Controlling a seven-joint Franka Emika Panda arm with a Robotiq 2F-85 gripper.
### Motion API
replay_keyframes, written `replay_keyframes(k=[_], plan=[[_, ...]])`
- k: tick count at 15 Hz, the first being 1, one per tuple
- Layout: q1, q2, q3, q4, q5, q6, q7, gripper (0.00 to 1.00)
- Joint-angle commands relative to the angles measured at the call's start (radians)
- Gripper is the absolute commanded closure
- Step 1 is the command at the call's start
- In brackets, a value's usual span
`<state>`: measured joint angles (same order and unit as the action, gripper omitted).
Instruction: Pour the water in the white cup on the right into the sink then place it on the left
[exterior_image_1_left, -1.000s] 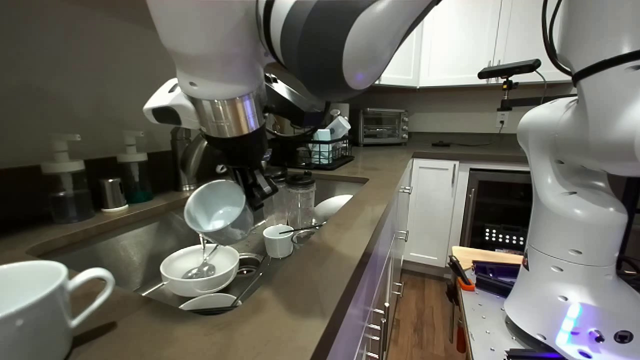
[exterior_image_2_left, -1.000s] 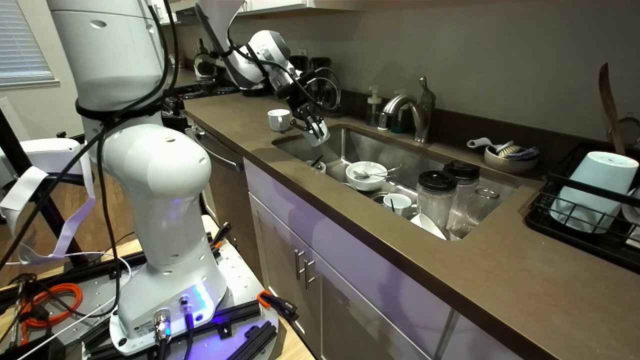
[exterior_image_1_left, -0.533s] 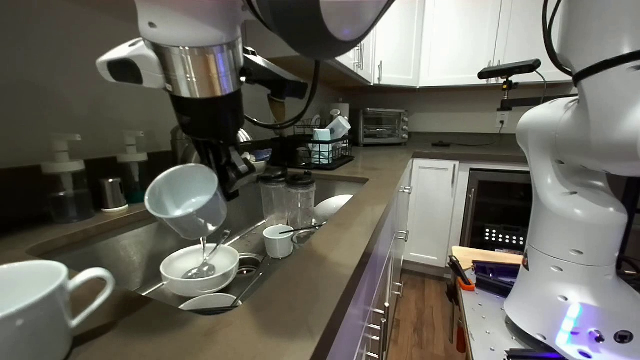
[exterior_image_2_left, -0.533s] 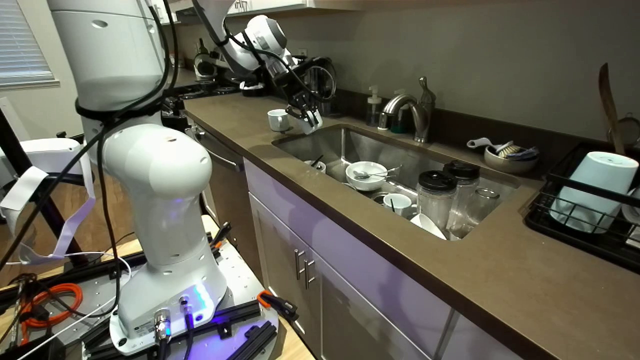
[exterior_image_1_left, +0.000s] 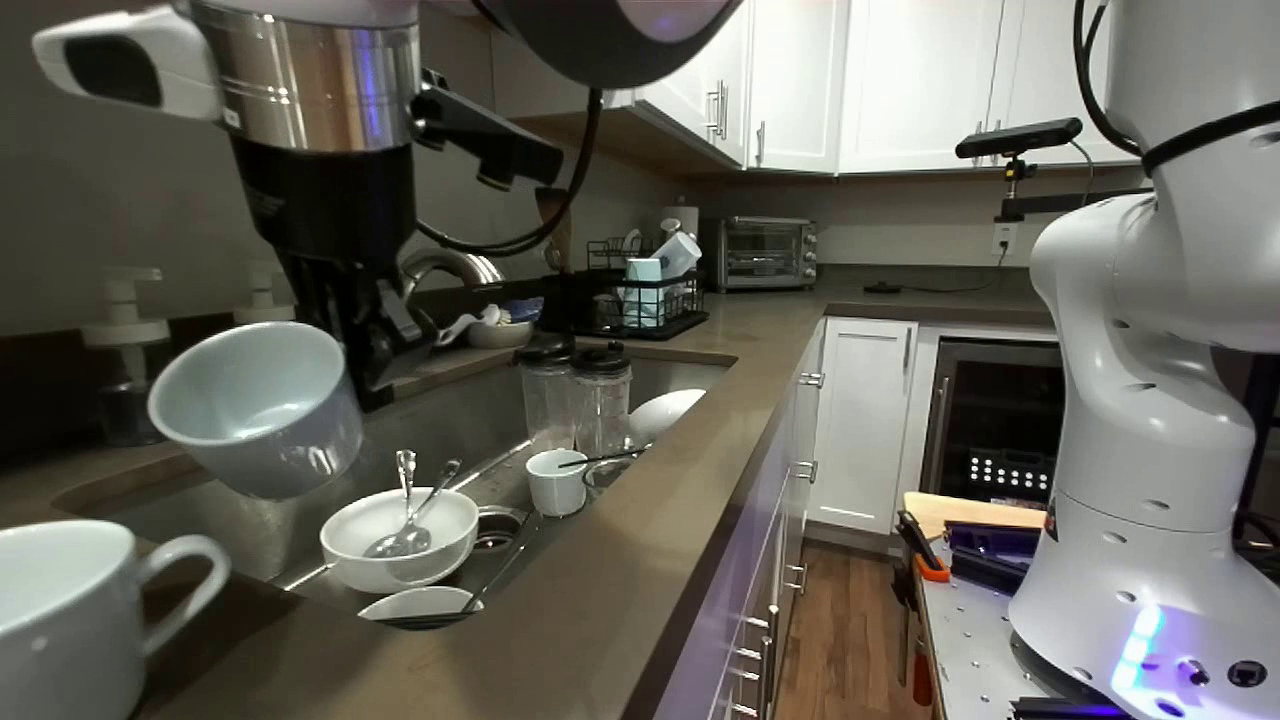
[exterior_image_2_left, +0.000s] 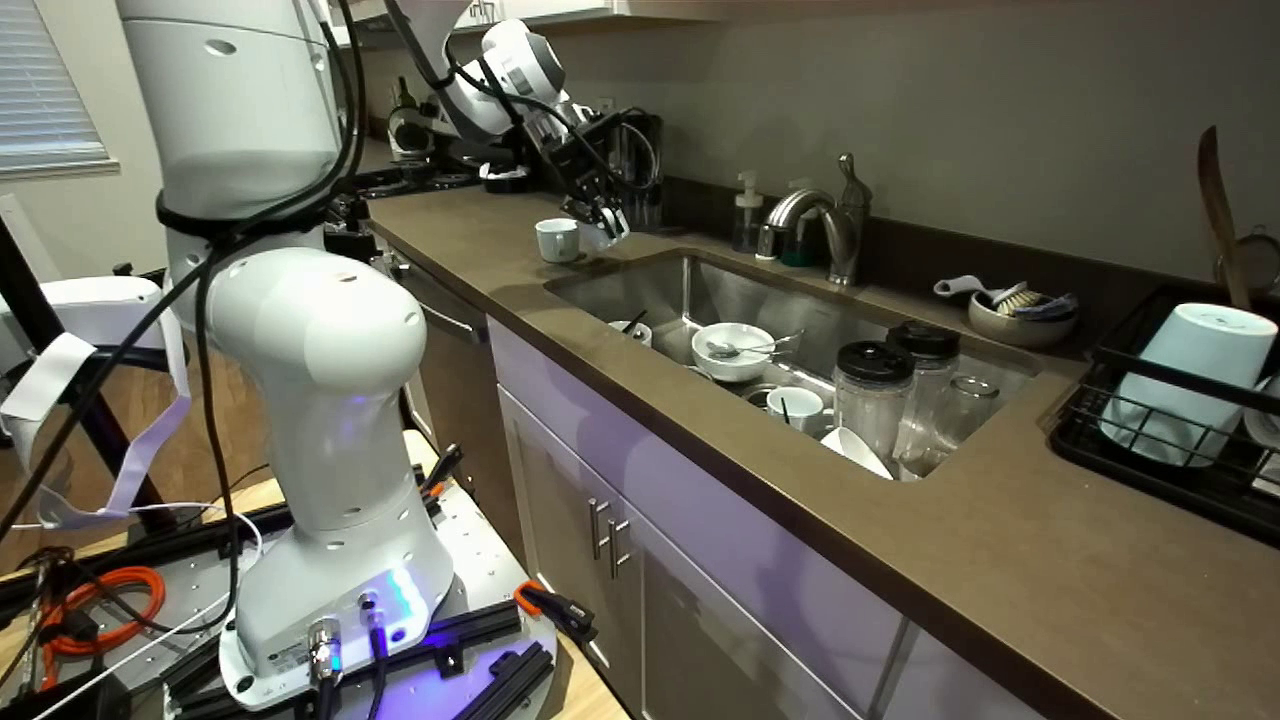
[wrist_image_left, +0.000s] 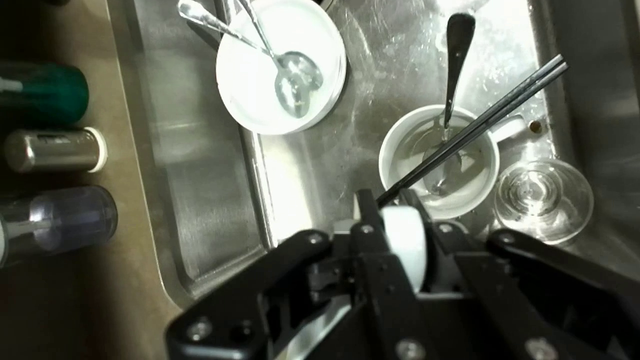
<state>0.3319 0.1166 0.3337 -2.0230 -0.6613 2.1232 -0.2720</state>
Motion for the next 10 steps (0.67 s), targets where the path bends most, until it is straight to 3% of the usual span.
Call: replay_keyframes(k=[1,10], plan=[[0.000,0.035,-0.005,0.048,0.014,0.031,-0.044,0.96],[-0.001,0.068,-0.003,0.054,0.086,0.031,-0.079,0.96]])
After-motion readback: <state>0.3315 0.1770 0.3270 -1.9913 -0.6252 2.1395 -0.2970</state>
